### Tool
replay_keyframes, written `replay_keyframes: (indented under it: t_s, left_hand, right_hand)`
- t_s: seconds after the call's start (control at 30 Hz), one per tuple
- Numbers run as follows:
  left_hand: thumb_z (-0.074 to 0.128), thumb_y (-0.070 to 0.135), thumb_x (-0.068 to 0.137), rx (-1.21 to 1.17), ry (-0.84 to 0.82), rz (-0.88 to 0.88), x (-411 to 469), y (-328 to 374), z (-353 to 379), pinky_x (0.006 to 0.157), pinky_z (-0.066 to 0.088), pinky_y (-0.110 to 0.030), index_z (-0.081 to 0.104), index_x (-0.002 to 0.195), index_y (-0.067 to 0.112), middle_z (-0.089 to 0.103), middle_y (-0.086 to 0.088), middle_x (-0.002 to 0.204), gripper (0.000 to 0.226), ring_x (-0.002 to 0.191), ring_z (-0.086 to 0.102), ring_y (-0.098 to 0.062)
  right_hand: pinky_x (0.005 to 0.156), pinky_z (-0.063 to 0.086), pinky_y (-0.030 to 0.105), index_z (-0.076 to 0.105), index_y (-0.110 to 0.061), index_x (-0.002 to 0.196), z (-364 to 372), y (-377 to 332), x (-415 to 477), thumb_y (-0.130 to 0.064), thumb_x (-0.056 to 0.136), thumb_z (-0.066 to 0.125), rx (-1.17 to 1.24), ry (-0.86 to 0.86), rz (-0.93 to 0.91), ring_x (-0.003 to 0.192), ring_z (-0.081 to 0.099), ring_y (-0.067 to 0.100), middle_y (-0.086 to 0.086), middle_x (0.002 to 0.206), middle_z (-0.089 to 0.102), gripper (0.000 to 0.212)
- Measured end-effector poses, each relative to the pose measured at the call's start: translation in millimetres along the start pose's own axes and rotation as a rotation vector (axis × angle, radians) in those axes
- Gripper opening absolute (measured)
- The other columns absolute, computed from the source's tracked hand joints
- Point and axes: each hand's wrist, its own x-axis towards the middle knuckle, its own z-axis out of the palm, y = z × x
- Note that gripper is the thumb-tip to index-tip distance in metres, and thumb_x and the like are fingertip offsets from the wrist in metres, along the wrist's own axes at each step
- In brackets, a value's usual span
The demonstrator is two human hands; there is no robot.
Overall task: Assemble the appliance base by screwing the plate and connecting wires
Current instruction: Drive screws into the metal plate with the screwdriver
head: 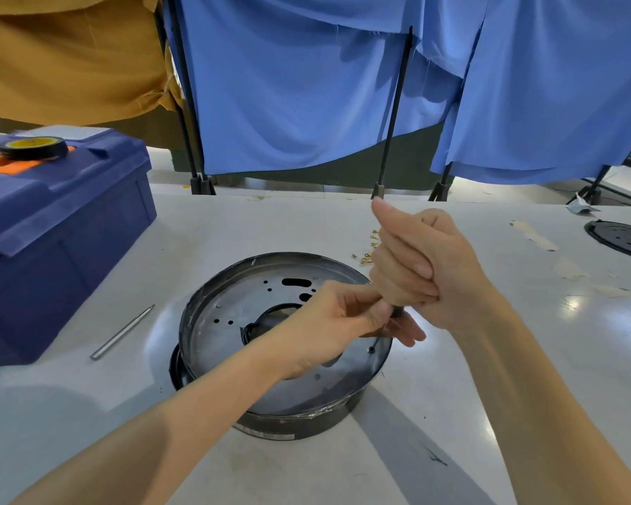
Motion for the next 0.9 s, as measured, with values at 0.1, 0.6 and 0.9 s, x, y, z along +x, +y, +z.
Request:
replay_keyframes:
  t_s: [0.1, 0.6, 0.9]
  left_hand:
    - [0.045, 0.004, 0.101, -0.006, 0.070, -0.022, 3.1, -0.2, -1.8, 0.082, 0.053, -0.022, 0.068, 0.104, 0.003, 0.075, -0.003, 0.085, 0.023, 0.089, 0.072, -0.020]
    - [0.055, 0.005, 0.097, -0.003, 0.150, -0.070, 6.2, -2.2, -5.6, 0.090, 0.052, -0.049, 0.072, 0.099, 0.006, 0.076, -0.007, 0.087, 0.017, 0.088, 0.073, -0.023]
    - [0.057, 0.006, 0.096, -0.043, 0.101, -0.060, 2.8, -3.1, -6.1, 0.084, 0.057, -0.027, 0.073, 0.099, 0.012, 0.076, -0.007, 0.086, 0.018, 0.090, 0.073, -0.024]
  right_hand:
    - [0.035, 0.016, 0.020, 0.036, -0.012, 0.039, -1.0, -1.0, 1.6, -0.036, 0.096, 0.052, 0.005, 0.064, 0.038, 0.028, 0.020, 0.014, 0.002, 0.032, 0.030, 0.063]
    - [0.038, 0.037, 0.022, 0.050, -0.002, 0.052, 2.2, 6.8, -1.4, -0.041, 0.094, 0.055, -0.128, 0.268, -0.011, 0.036, 0.040, 0.021, 0.011, 0.043, 0.047, 0.058]
    - [0.039, 0.016, 0.022, 0.039, -0.007, 0.043, 9.4, 8.0, 0.7, -0.033, 0.089, 0.059, -0.043, 0.193, -0.011, 0.034, 0.017, 0.015, 0.003, 0.037, 0.029, 0.056]
